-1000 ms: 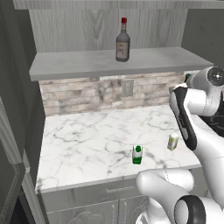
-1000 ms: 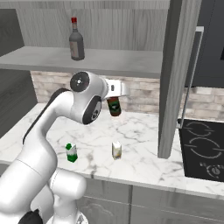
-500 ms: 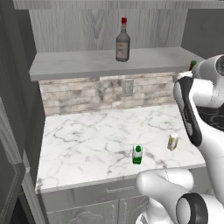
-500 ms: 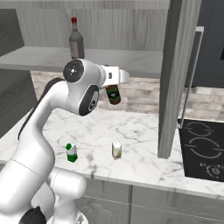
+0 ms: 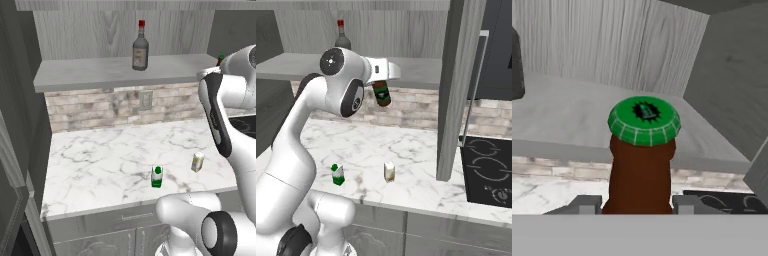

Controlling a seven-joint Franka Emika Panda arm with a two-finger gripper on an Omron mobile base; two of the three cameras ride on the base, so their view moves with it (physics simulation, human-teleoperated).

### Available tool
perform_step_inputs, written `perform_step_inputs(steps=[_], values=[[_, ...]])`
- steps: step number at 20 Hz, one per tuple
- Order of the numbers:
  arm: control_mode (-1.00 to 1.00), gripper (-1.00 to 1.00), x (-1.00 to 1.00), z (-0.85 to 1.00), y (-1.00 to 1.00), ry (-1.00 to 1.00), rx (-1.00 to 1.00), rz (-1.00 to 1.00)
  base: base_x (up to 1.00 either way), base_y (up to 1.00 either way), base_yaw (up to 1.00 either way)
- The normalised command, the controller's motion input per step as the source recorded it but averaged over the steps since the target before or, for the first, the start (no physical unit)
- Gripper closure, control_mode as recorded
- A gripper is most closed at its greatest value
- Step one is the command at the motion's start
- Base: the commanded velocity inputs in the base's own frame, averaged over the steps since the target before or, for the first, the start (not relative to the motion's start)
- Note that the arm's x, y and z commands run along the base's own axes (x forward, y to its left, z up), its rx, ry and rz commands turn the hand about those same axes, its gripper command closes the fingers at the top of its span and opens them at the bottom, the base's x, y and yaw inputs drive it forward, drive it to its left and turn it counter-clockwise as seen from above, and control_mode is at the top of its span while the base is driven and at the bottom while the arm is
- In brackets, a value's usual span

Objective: Sort all alcoholic drinks to one cabinet, and non-alcoholic drinks to the other.

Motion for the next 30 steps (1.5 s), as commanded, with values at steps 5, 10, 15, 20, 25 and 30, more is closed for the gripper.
perform_step_inputs(steps=[5, 10, 15, 20, 25, 30], values=[[-1.0, 1.0, 0.0, 0.31, 0.14, -0.07, 0.0, 0.0, 0.0, 0.0, 0.0], [-1.0, 1.0, 0.01, 0.28, 0.15, -0.06, 0.0, 0.0, 0.0, 0.0, 0.0], [-1.0, 1.0, 0.15, 0.21, 0.15, -0.03, 0.01, 0.0, 0.0, 0.0, 0.0], [-1.0, 1.0, 0.2, 0.12, 0.13, -0.03, 0.01, 0.0, 0.0, 0.0, 0.0], [-1.0, 1.0, 0.22, 0.01, 0.08, 0.0, 0.03, 0.0, 0.0, 0.0, 0.0], [-1.0, 1.0, 0.23, 0.0, 0.03, 0.0, 0.04, 0.0, 0.0, 0.0, 0.0]])
